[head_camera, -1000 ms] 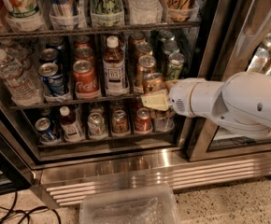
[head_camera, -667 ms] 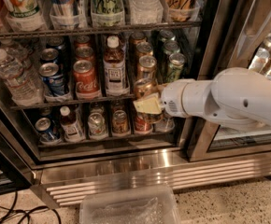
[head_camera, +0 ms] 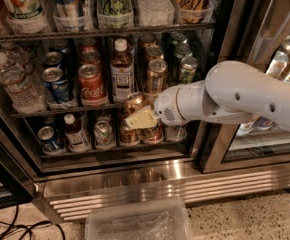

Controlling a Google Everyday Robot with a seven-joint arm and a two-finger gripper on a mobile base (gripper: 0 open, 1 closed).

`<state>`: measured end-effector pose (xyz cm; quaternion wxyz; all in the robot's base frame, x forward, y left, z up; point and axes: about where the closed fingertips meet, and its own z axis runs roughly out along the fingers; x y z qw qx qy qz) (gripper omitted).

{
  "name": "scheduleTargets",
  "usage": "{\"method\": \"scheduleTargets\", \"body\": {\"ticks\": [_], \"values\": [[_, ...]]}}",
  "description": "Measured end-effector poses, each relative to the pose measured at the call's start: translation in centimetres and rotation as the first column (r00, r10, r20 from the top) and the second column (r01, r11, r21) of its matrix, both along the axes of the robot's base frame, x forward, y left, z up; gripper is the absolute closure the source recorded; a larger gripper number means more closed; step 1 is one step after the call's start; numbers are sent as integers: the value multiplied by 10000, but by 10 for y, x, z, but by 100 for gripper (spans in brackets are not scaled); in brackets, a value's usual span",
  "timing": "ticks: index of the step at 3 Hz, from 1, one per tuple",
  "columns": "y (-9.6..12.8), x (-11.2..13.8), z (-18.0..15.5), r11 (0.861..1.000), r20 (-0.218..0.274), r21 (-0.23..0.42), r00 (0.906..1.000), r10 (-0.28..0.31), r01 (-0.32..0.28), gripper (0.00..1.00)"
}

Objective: Pick orange can from middle shelf of fridge

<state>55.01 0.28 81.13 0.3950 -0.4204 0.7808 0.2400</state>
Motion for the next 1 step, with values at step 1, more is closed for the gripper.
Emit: {"method": "scheduleTargets", "body": {"ticks": [1], "values": [[0, 0, 0, 10000, 0, 0, 10000, 0, 0, 100]]}}
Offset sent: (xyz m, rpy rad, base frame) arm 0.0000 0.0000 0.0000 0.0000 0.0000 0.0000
